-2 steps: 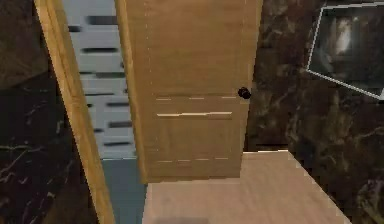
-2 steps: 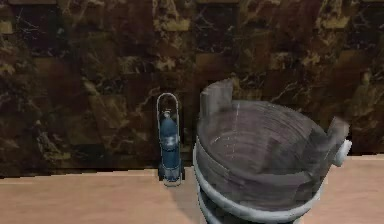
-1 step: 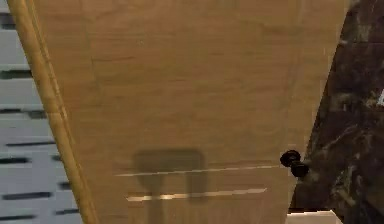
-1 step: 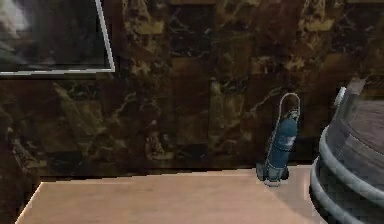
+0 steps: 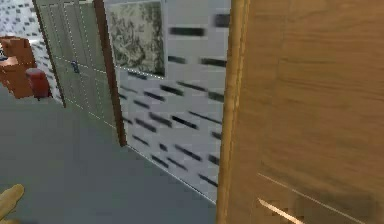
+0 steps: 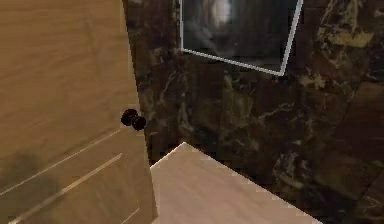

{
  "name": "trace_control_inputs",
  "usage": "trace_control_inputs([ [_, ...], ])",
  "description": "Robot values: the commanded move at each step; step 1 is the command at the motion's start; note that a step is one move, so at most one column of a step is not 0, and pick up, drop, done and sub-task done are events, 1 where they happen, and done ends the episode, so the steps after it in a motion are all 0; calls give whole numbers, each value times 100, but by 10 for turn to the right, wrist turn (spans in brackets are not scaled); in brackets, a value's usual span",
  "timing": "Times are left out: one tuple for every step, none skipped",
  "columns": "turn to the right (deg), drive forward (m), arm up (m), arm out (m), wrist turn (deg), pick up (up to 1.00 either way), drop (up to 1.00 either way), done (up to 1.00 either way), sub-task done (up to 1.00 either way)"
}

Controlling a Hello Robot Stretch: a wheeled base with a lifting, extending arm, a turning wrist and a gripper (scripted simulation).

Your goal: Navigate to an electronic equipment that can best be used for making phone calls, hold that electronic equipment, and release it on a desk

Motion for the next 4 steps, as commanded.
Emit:
trace_control_inputs([
  [-180,0,0,0,0,0,0,0,0],
  [0,75,0,0,0,0,0,0,0],
  [-270,0,0,0,0,0,0,0,0],
  [0,95,0,0,0,0,0,0,0],
])
